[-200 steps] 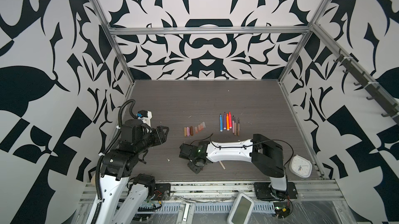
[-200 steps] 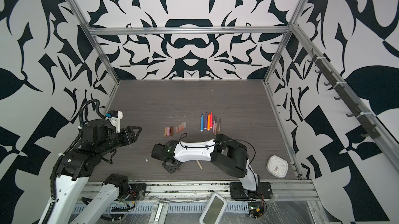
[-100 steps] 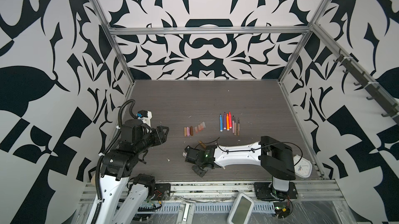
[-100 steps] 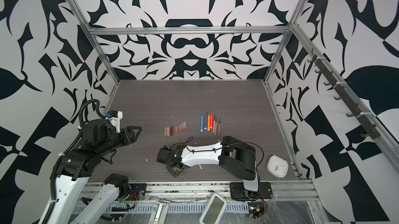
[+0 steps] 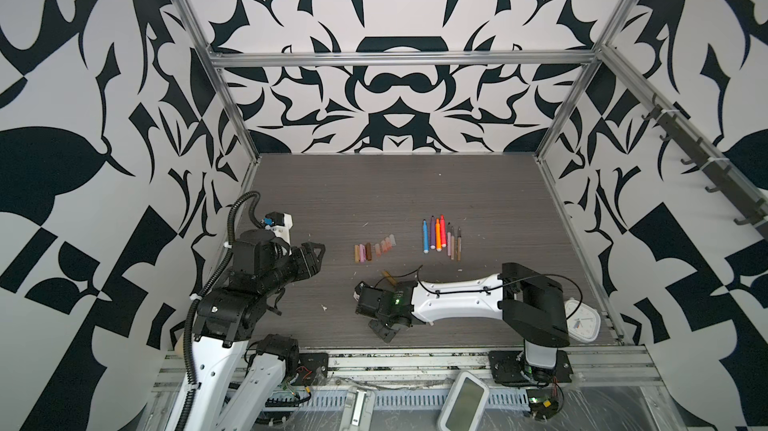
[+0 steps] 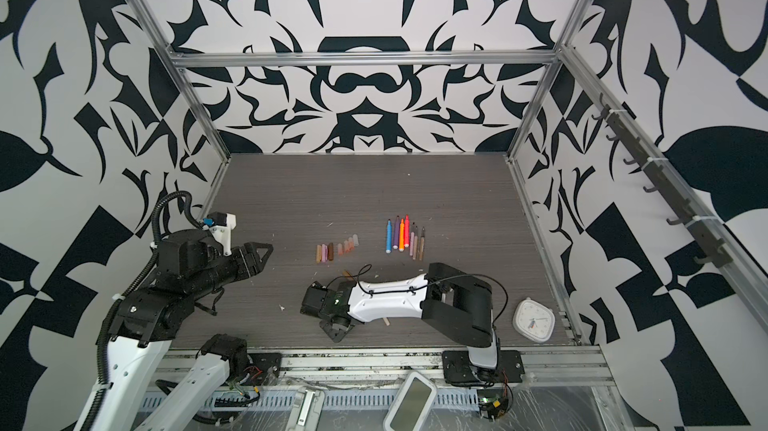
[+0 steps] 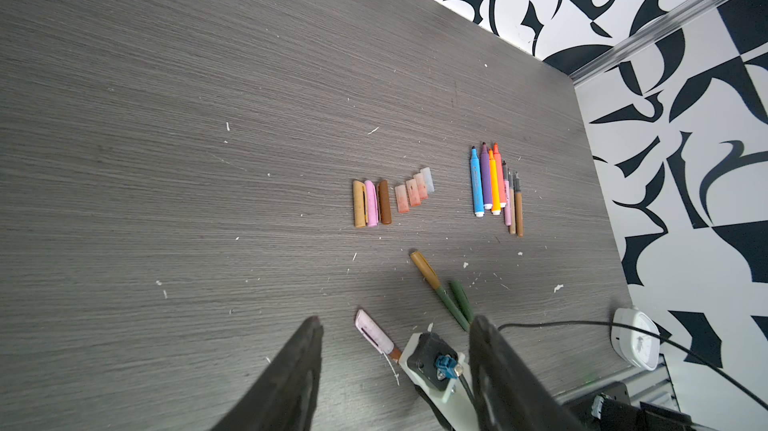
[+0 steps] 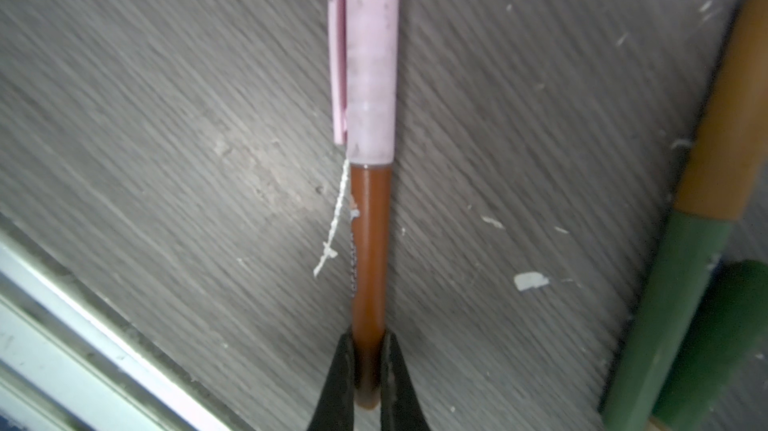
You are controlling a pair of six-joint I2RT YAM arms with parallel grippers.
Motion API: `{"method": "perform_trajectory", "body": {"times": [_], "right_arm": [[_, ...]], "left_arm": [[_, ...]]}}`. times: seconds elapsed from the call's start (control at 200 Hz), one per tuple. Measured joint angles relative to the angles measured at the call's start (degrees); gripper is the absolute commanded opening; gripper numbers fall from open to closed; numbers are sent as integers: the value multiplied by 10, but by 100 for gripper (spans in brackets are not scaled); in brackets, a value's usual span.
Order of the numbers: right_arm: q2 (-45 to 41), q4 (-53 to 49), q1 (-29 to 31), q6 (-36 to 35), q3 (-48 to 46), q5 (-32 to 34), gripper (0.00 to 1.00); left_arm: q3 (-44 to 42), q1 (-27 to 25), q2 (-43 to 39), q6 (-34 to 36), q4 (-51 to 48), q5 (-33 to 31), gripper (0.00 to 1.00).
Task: Open the pen caps
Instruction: 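Lift the pink-capped brown pen with the right gripper toward the left gripper, then hold the pen up with the right gripper while the left gripper reaches for its cap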
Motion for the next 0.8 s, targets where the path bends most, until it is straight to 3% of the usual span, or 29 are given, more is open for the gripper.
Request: {"method": "perform_trajectory", "body": {"times": [0.125,0.44,0.8], "right_arm": [[-31,-20,0,0,-13,9,0],[-214,-37,-9,14,-67,30,0],[-302,-48,-52,19,-94,15,0]], "left_arm": [[0,0,3,0,0,2,59],[0,0,-2,0,0,2,60],[0,0,-7,-3,-1,-18,60]]}}
